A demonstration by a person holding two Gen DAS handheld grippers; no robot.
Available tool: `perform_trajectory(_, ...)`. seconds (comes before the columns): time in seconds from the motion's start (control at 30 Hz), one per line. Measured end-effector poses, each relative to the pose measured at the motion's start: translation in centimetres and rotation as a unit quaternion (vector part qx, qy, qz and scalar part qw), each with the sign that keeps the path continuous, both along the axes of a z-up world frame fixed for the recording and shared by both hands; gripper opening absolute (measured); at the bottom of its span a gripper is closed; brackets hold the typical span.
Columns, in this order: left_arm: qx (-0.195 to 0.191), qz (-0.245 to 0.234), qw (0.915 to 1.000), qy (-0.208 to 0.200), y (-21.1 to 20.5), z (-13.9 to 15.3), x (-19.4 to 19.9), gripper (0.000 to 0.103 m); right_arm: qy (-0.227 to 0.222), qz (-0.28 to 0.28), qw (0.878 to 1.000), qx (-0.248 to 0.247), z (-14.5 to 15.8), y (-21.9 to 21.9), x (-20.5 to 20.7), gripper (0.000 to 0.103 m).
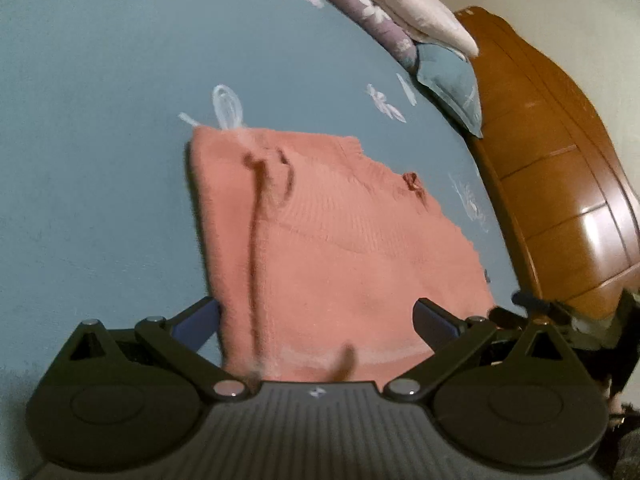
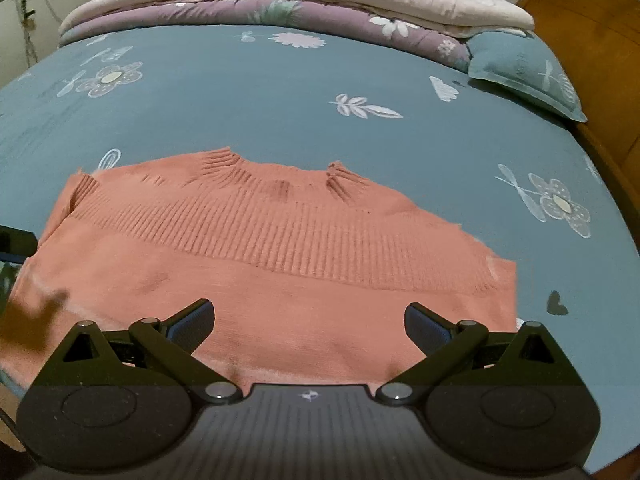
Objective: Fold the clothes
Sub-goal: 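Lower the left tool onto the sweater's side edge and close it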
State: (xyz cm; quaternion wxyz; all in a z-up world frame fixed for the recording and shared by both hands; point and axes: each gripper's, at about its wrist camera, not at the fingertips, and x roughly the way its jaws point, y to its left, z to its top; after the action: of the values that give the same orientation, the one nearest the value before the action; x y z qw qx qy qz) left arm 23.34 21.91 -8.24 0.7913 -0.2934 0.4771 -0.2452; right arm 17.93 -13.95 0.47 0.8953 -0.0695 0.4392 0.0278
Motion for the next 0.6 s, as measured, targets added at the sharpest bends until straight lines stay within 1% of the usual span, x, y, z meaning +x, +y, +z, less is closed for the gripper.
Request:
perform_trajectory(0.1, -0.044, 0.006, 0.9989, 0.016, 0.9, -1.2, 1.3, 0.102, -0.005, -0.004, 1.0, -0.005, 0.4, -0.1, -0.4, 0.103)
perform_trajectory(0.23, -0.084, 0.008, 0.9962, 0.025, 1.3, -2.1, 3.7, 0.102, -0.008, -0.014, 1.0, -0.002, 0.4, -0.3, -0.9, 0.103)
perform_trajectory(0.3, -0.116, 0.013, 0.9927, 0.031, 1.4, -2.7, 4.6, 0.102, -0.008, -0.017, 1.0, 0.004, 0.2, -0.4, -1.0, 0.103)
perform_trajectory(0.33, -0.126, 0.012, 0.9914, 0.034, 1.3, -2.9, 4.9, 0.102, -0.006, -0.02, 1.0, 0.006, 0.1, -0.4, -0.9, 0.103)
perform_trajectory(0.4, -0.139, 0.005, 0.9896, 0.039, 1.3, -2.9, 5.1, 0.102, -0.004, -0.022, 1.0, 0.011, -0.1, -0.3, -0.8, 0.103)
perform_trajectory(0.5, -0.174, -0.017, 0.9829, 0.058, 1.4, -3.5, 4.1, 0.102, -0.009, -0.013, 1.0, 0.01, -0.1, 0.1, -0.8, 0.103)
perform_trajectory(0.6, -0.176, -0.021, 0.9821, 0.065, 1.2, -3.6, 4.3, 0.102, -0.012, -0.01, 1.0, 0.014, 0.0, -0.1, -0.9, 0.103)
